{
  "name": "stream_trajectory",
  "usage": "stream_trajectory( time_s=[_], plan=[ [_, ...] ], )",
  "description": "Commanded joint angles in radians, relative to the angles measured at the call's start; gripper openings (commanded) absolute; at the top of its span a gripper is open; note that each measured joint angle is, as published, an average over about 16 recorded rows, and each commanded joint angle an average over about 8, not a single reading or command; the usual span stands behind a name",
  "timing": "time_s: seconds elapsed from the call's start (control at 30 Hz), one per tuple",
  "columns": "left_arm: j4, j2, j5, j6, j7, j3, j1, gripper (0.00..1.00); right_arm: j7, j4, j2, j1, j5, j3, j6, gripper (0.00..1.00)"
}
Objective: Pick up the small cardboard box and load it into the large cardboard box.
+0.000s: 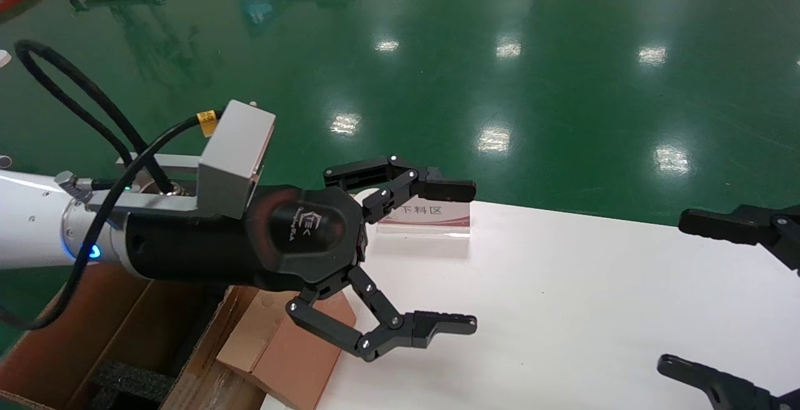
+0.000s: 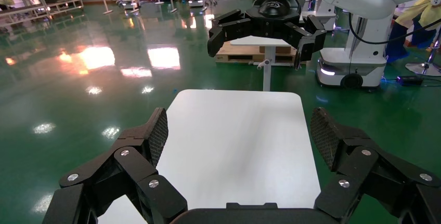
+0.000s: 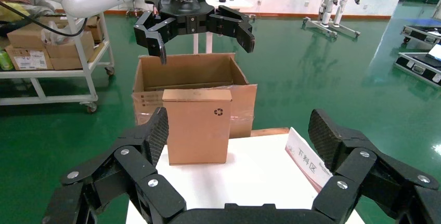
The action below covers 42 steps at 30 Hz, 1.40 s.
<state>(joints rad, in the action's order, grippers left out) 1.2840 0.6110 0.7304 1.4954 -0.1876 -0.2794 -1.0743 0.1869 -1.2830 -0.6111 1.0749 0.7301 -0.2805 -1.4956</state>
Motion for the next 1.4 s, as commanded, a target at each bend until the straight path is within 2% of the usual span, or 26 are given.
stream_trajectory(
  time_s=[0.03,0.47,0.63,0.8,1.0,1.27,1.4],
  plan=[
    [0.0,0.0,0.0,0.0,0.0,0.0,0.0,1.0,0.0,0.0,0.0,0.0,0.0,0.0,0.0,1.0],
    [-0.002,-0.008,0.007,-0.009,-0.006,-0.001,0.006,1.0,0.0,0.0,0.0,0.0,0.0,0.0,0.0,1.0],
    [0.009,-0.032,0.056,-0.026,-0.066,-0.025,-0.01,1.0,0.0,0.001,0.0,0.0,0.0,-0.001,0.0,1.0],
    [0.037,-0.065,0.17,-0.052,-0.196,-0.079,-0.067,1.0,-0.001,0.001,0.0,0.001,-0.001,-0.001,0.0,1.0],
    [0.061,-0.076,0.37,-0.049,-0.391,-0.168,-0.19,1.0,-0.001,0.001,0.0,0.001,-0.001,-0.002,0.0,1.0],
    [0.069,-0.013,0.679,0.054,-0.706,-0.332,-0.436,1.0,-0.001,0.001,0.001,0.001,-0.001,-0.002,0.0,1.0],
    [0.07,0.02,0.77,0.08,-0.852,-0.435,-0.535,1.0,-0.001,0.001,0.001,0.001,-0.001,-0.002,0.0,1.0]
  ],
)
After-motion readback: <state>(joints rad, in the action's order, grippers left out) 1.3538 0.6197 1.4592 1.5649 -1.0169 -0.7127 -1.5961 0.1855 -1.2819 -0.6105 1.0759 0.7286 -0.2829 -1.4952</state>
